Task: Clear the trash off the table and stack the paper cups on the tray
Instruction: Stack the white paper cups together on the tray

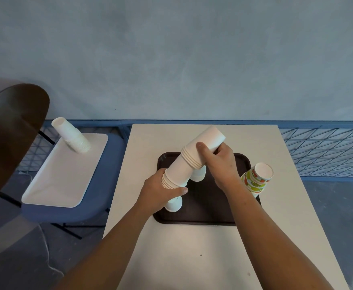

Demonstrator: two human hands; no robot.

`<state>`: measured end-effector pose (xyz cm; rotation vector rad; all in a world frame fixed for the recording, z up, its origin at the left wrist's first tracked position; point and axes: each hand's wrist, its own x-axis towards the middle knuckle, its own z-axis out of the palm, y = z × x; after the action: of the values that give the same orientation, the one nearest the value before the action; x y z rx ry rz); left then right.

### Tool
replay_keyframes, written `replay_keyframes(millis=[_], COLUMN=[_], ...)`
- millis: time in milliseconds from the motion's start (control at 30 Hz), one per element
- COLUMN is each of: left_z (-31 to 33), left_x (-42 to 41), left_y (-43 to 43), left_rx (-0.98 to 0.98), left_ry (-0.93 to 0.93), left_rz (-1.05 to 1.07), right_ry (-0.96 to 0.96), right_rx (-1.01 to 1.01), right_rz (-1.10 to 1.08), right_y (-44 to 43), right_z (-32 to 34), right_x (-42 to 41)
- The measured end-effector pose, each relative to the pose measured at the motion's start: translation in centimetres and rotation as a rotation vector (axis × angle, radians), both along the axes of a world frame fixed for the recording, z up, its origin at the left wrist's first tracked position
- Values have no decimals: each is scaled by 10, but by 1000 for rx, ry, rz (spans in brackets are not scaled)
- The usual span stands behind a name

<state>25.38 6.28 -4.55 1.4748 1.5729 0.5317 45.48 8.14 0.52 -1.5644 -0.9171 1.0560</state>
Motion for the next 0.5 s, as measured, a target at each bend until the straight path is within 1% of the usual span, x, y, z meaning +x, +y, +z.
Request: replay_keyframes(millis=[67, 133, 200, 333, 400, 433, 467, 500], left_z=[1, 0, -1, -5, -8, -9, -9, -7], left_x=[0, 0, -1, -6, -8, -9, -10, -10], left_y=[1, 0, 0, -1, -2, -3, -3, -4], left_rx=[3, 1, 1, -9, -15, -18, -17, -14], left_ry=[1, 1, 2, -34, -71, -88, -100, -115], left_rz=[-3, -4, -3, 9, 24, 30, 35, 39], right_ry=[-22, 16, 98, 322, 379, 367, 315, 221], right_rx=[3, 11, 16, 74, 100, 103, 97, 81], right_rz=[2, -48, -113, -254, -329, -360, -383, -394], right_y=[-3, -4, -1, 7, 14, 18, 22, 25], right_z=[-2, -1, 1, 5, 6, 3, 0, -5], right_x=[-3, -4, -3, 7, 13, 16, 17, 18])
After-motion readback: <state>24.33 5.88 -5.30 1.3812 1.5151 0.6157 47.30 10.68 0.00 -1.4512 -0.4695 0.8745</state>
